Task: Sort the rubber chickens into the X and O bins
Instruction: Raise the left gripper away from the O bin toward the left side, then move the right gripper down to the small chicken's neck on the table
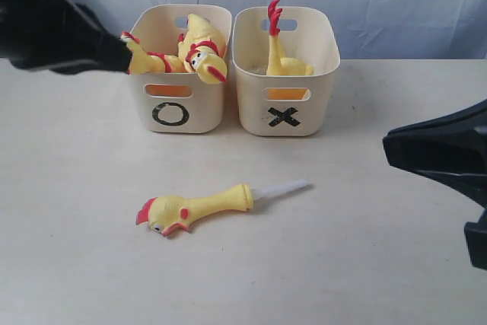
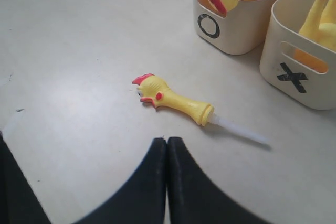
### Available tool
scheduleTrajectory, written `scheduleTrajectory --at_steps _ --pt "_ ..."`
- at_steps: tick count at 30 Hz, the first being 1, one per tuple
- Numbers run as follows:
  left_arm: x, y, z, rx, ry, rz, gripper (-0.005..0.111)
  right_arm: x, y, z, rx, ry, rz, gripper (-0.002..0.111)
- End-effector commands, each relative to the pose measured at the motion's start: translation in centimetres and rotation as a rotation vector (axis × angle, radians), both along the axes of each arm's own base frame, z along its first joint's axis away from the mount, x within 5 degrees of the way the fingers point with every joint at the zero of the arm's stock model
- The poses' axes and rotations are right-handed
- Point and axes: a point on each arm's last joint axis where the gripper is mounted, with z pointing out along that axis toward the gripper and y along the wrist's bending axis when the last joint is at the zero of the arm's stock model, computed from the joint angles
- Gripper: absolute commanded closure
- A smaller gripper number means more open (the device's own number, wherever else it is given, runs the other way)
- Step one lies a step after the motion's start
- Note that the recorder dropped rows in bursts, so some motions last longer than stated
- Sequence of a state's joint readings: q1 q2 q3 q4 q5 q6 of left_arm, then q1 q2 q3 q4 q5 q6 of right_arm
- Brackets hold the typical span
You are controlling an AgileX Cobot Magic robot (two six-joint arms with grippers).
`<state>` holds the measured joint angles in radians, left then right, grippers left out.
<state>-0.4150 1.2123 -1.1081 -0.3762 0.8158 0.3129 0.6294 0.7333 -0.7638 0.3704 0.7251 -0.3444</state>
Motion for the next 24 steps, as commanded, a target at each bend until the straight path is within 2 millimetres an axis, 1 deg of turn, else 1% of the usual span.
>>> scheduleTrajectory --at_steps 1,3,7,12,15,17,19,21,24 --pt "-1.2 0.7 -2.5 0.12 0.124 -0.066 0.107 -0.1 -0.1 0.0 -0.003 -0.004 0.003 0.109" --pt "-1.7 0.9 -3.7 0.134 0.168 -0.066 0.107 -0.1 -0.1 0.0 -0.003 -0.004 0.003 0.109" --pt "-2.8 1.5 -6.7 0.157 0.235 -0.04 0.107 1.0 0.5 -0.2 -0.011 -0.041 -0.002 0.109" --pt "-4.4 2.9 -10.0 0.208 0.232 0.027 0.107 3.6 2.2 -1.5 -0.086 -0.083 0.033 0.109" --pt "-5.4 3.9 -11.4 0.229 0.213 0.078 0.107 5.6 3.7 -3.2 -0.157 -0.087 0.078 0.109" --pt "-6.1 4.2 -11.8 0.221 0.191 0.086 0.107 6.8 4.6 -4.5 -0.204 -0.091 0.111 0.109" --pt "-6.7 4.5 -11.8 0.205 0.179 0.1 0.107 8.0 5.5 -5.9 -0.25 -0.092 0.146 0.109" --pt "-7.1 4.7 -11.2 0.177 0.156 0.121 0.107 9.1 6.4 -7.7 -0.277 -0.055 0.171 0.109" --pt "-7.6 4.9 -10.3 0.15 0.106 0.127 0.107 10.1 7.4 -10.2 -0.335 -0.016 0.245 0.109"
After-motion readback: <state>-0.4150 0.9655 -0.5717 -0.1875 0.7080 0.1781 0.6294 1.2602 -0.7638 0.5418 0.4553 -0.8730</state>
